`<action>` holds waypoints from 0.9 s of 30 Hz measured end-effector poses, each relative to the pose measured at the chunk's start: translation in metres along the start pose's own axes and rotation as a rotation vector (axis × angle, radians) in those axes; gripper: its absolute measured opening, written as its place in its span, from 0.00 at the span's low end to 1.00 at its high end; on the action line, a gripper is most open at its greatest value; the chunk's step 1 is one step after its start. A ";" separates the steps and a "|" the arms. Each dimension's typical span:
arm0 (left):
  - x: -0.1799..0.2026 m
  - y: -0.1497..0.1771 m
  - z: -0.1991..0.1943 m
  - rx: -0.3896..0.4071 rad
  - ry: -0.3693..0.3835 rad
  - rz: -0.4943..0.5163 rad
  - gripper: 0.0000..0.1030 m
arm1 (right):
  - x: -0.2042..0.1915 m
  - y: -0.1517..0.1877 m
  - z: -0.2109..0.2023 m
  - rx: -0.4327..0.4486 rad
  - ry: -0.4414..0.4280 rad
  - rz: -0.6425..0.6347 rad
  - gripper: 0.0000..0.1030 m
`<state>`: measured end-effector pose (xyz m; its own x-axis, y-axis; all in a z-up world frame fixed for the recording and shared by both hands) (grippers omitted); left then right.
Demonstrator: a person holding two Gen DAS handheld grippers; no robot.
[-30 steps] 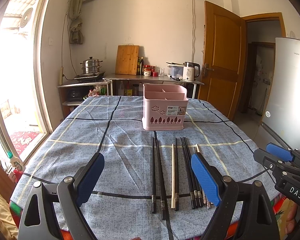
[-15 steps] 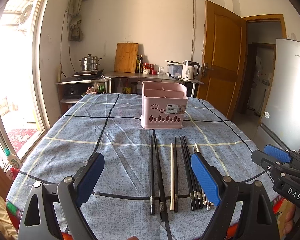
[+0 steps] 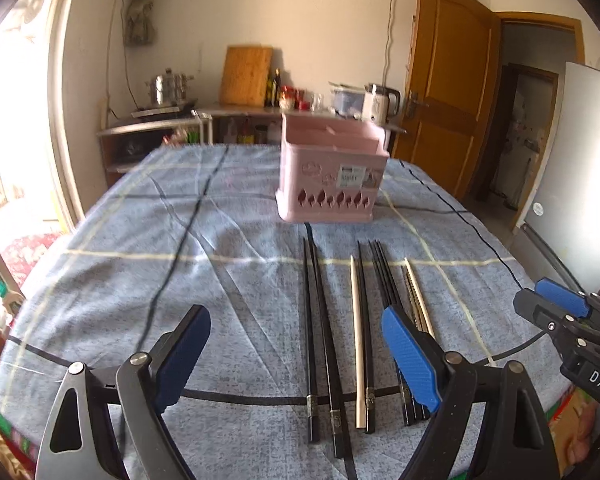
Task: Organize utensils
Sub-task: 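Lower the left gripper and grasp a black chopstick while the right gripper grasps another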
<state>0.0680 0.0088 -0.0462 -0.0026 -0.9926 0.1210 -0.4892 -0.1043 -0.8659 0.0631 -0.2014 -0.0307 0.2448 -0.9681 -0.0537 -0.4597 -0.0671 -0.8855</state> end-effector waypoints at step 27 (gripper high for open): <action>-0.016 -0.014 0.148 -0.255 0.070 0.025 0.46 | -0.001 -0.015 0.163 -0.253 -0.080 0.068 0.27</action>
<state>0.2042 0.0165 -0.1085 -0.0737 -0.9871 0.1424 -0.6919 -0.0522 -0.7201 0.2086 -0.1598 -0.0928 0.2677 -0.9511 -0.1543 -0.6737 -0.0703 -0.7357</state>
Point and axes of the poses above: each gripper's, at about its wrist camera, not at the fingertips, and z roughly the way its jaws point, x to its right, y to its underside, the point moved 1 cm from there along z, roughly the way its jaws point, and after that the axes turned 9 degrees about x, right-handed, at the moved point
